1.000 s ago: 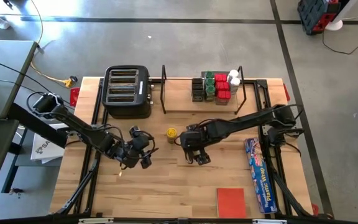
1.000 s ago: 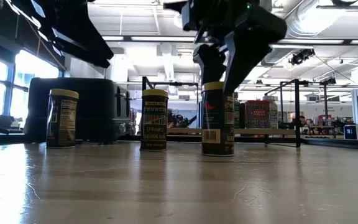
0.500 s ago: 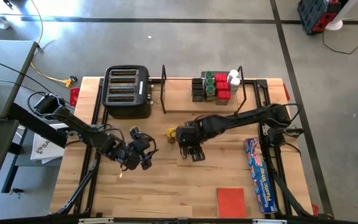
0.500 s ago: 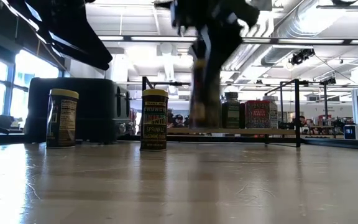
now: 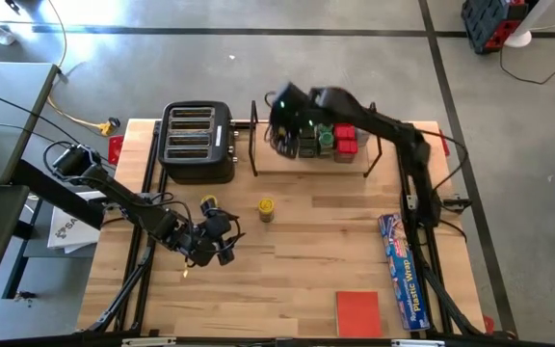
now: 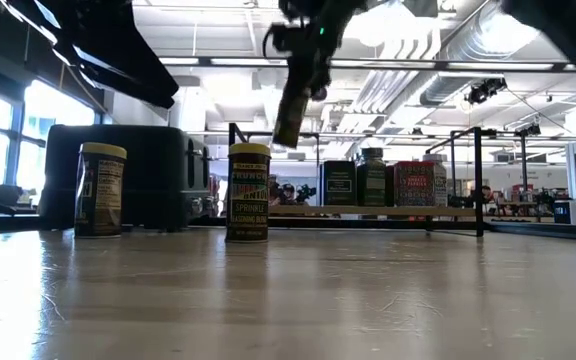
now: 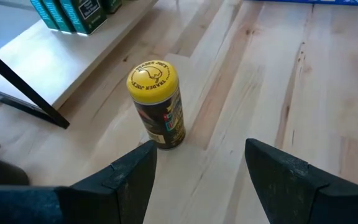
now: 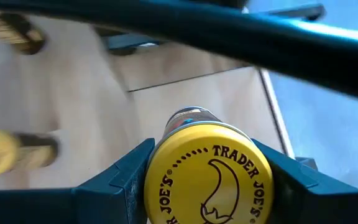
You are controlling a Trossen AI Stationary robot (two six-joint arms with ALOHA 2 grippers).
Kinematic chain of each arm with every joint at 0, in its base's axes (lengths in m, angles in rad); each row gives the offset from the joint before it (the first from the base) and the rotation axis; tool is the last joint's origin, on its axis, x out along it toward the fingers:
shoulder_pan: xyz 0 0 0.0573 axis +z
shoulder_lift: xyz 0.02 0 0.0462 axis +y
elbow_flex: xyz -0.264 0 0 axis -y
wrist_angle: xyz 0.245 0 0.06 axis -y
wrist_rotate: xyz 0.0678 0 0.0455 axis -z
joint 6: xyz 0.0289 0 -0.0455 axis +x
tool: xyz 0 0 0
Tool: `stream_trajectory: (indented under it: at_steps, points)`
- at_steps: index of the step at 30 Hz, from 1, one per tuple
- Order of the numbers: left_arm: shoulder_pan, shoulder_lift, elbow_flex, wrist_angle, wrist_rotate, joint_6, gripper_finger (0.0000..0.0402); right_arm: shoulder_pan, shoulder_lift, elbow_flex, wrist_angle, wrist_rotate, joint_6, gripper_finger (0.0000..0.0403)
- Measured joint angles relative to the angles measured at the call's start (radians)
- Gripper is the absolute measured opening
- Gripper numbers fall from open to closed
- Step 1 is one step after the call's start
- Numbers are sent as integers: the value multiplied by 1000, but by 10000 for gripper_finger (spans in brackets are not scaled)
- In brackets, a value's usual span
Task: Shelf spices
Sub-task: Put the bottom right yellow seasoning bottle on the shelf
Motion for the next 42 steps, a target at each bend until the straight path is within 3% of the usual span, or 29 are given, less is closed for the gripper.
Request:
stream_trajectory:
  at_steps: [4,11,35,42]
  points:
    - [0,0,0,10,0,1,241,-90,122,137,-46,-16,-23,209]
    - [0,0,0,13,-1,1,241,-193,186,77,-50,-99,-23,209]
    - [4,0,0,16,25,1,241,-193,244,78,34,-73,-50,256]
    - [4,0,0,16,28,1,241,-189,244,84,34,59,-50,263]
